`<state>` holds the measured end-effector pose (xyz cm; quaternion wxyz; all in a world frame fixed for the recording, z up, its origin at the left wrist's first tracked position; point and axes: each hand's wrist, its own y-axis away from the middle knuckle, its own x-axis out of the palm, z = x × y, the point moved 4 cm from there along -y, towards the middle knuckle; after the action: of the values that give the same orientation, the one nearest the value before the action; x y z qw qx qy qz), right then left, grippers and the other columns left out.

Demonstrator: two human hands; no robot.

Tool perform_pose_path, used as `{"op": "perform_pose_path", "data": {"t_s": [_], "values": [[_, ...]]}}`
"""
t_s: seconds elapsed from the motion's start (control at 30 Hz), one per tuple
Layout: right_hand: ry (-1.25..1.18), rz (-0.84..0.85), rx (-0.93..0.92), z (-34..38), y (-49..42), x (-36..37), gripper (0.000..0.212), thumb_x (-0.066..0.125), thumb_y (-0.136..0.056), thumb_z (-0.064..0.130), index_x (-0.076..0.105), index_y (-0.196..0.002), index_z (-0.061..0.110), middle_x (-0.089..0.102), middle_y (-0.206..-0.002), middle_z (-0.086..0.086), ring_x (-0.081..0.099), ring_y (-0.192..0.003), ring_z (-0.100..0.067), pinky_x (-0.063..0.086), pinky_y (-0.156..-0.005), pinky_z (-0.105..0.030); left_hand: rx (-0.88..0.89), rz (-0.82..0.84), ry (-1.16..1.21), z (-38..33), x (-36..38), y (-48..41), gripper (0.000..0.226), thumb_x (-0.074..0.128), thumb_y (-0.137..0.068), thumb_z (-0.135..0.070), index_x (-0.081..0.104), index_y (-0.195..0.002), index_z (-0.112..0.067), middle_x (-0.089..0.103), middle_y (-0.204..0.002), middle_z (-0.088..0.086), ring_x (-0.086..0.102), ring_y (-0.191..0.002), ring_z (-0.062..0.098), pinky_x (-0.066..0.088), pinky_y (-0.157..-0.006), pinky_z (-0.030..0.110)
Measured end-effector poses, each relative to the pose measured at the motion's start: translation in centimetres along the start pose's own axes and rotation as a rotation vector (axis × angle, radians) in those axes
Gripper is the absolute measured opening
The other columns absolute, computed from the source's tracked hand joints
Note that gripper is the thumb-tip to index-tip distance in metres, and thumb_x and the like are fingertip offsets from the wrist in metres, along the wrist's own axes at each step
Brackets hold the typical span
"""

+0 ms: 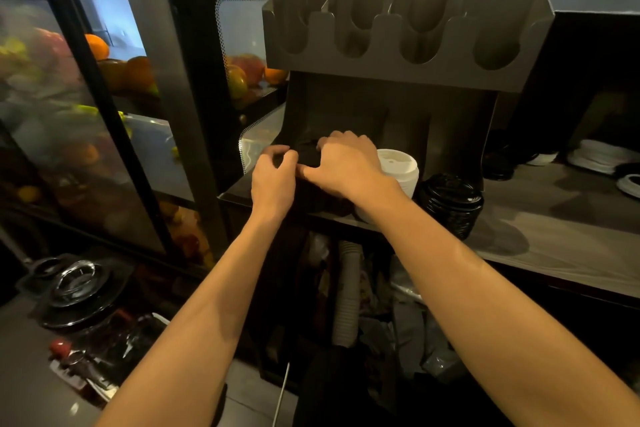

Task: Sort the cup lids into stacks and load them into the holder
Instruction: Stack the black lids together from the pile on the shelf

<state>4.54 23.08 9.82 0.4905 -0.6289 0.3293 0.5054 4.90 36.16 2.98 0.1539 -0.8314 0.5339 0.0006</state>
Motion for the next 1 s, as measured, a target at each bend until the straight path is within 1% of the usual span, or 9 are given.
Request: {"op": "perform_pose_path", "data": {"t_s": [0.07, 0.2, 0.37, 0.57, 0.67, 0.77, 0.8, 0.87, 1.0], "values": [[0.016, 0.002, 0.004, 0.0, 0.0, -0.2, 0.061, 0.045, -0.093, 0.071, 0.064, -0.12, 0.02, 0.064, -0.115, -0.003, 0.055, -0.099, -0.02, 0.039, -0.082, -0.035, -0.005, 0.03, 0.014, -0.1, 0.2, -0.1, 0.035, 0.049, -0.1, -0.032, 0.059, -0.132, -0.02, 0.063, -0.113, -0.002, 0.058, -0.104, 0.013, 0.044, -0.082, 0.029], [0.035, 0.014, -0.013, 0.2, -0.3, -0.4, 0.062, 0.047, -0.094, 0.069, 0.062, -0.127, 0.019, 0.06, -0.122, -0.005, 0.056, -0.107, -0.024, 0.036, -0.078, -0.032, -0.044, 0.058, 0.062, 0.4, 0.3, -0.7, 0.034, 0.048, -0.101, -0.034, 0.063, -0.127, -0.019, 0.066, -0.109, 0.001, 0.062, -0.105, 0.014, 0.046, -0.08, 0.028], [-0.059, -0.002, 0.029, 0.1, -0.4, 0.0, 0.06, 0.048, -0.094, 0.067, 0.063, -0.122, 0.016, 0.058, -0.119, -0.006, 0.053, -0.094, -0.021, 0.039, -0.071, -0.033, -0.019, 0.073, 0.068, 0.6, 0.3, -0.8, 0.032, 0.049, -0.104, -0.037, 0.063, -0.129, -0.022, 0.065, -0.111, -0.005, 0.059, -0.103, 0.005, 0.044, -0.079, 0.021], [-0.096, 0.038, 0.05, -0.2, -0.6, -0.2, 0.06, 0.056, -0.087, 0.072, 0.062, -0.116, 0.021, 0.054, -0.102, 0.001, 0.054, -0.086, -0.017, 0.041, -0.067, -0.031, -0.036, 0.086, 0.093, 0.9, 0.4, -0.4, 0.035, 0.05, -0.101, -0.041, 0.062, -0.127, -0.021, 0.065, -0.115, 0.002, 0.061, -0.109, 0.016, 0.049, -0.089, 0.032], [-0.117, 0.03, 0.033, -0.4, -0.6, -0.1, 0.066, 0.061, -0.083, 0.073, 0.062, -0.121, 0.019, 0.055, -0.105, 0.0, 0.055, -0.088, -0.017, 0.041, -0.067, -0.031, -0.063, 0.097, 0.123, 0.5, 0.4, -0.3, 0.035, 0.051, -0.1, -0.038, 0.062, -0.128, -0.021, 0.064, -0.114, -0.001, 0.06, -0.107, 0.012, 0.047, -0.084, 0.027], [-0.099, 0.031, -0.02, -0.4, -0.6, -0.1, 0.071, 0.068, -0.079, 0.072, 0.062, -0.126, 0.018, 0.06, -0.116, -0.002, 0.058, -0.095, -0.019, 0.044, -0.071, -0.031, -0.091, 0.123, 0.125, 0.5, 0.4, -0.3, 0.052, 0.049, -0.083, -0.053, 0.066, -0.123, -0.025, 0.067, -0.115, 0.003, 0.062, -0.11, 0.019, 0.053, -0.093, 0.041], [-0.097, 0.033, -0.03, -0.3, -0.6, -0.2, 0.07, 0.068, -0.079, 0.071, 0.062, -0.126, 0.019, 0.06, -0.117, -0.002, 0.059, -0.096, -0.019, 0.045, -0.071, -0.031, -0.104, 0.127, 0.127, 0.7, 0.4, -0.3, 0.056, 0.048, -0.079, -0.055, 0.067, -0.121, -0.024, 0.067, -0.115, 0.004, 0.063, -0.11, 0.021, 0.054, -0.092, 0.043], [-0.069, 0.044, -0.045, -0.3, -0.7, -0.5, 0.067, 0.065, -0.082, 0.07, 0.062, -0.125, 0.02, 0.061, -0.115, -0.001, 0.058, -0.095, -0.018, 0.045, -0.07, -0.031, -0.147, 0.123, 0.155, 1.0, 0.5, -0.3, 0.056, 0.05, -0.081, -0.054, 0.066, -0.121, -0.019, 0.067, -0.114, 0.007, 0.064, -0.109, 0.024, 0.053, -0.084, 0.039], [-0.021, 0.099, -0.08, 0.0, -1.4, -0.7, 0.061, 0.058, -0.087, 0.069, 0.06, -0.124, 0.02, 0.057, -0.104, 0.002, 0.056, -0.09, -0.017, 0.041, -0.066, -0.03, -0.159, 0.096, 0.184, 1.5, 0.6, -0.7, 0.038, 0.052, -0.098, -0.038, 0.063, -0.124, -0.013, 0.063, -0.106, 0.004, 0.062, -0.105, 0.021, 0.045, -0.075, 0.03]]}}
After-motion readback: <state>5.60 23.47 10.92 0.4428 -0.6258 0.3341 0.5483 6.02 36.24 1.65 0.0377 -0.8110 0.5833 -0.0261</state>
